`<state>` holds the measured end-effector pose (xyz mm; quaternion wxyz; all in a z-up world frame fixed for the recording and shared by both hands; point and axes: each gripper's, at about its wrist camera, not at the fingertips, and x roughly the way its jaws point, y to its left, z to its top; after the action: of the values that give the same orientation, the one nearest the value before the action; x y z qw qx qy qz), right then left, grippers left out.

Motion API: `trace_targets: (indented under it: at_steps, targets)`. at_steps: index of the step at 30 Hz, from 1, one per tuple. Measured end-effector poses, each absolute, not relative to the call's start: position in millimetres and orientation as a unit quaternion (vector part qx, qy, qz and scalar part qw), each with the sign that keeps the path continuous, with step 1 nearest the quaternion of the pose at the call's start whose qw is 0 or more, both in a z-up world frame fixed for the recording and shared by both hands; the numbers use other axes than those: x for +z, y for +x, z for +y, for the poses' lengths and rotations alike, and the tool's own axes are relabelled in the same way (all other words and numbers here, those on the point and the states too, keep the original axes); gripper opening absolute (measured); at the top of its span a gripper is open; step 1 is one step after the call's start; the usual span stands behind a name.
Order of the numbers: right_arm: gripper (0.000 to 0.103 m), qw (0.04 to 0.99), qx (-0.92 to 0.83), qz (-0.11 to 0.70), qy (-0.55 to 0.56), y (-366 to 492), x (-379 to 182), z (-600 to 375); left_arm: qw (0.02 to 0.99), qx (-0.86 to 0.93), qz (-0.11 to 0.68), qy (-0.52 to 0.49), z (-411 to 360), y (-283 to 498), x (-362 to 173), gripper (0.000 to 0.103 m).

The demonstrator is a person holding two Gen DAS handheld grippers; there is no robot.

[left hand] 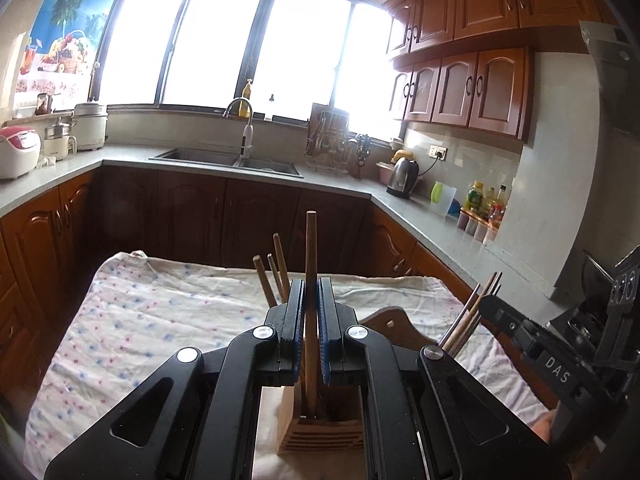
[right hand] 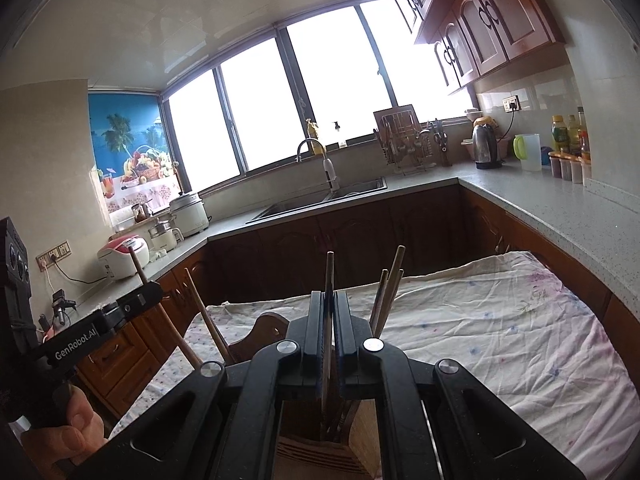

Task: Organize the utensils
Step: 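Lower both chopsticks into the wooden holder and open both tools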

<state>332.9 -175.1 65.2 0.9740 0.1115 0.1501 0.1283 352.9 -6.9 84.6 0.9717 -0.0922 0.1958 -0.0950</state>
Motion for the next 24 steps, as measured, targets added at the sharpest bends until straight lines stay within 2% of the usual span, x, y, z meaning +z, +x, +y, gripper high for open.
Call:
trace_targets:
  at_steps: [24]
  targets:
    - [0.005,0.968,0.126,0.174,0.128,343,62,-191,0.97,-0.093,0.208,-0.087,-9,353,85,0.006]
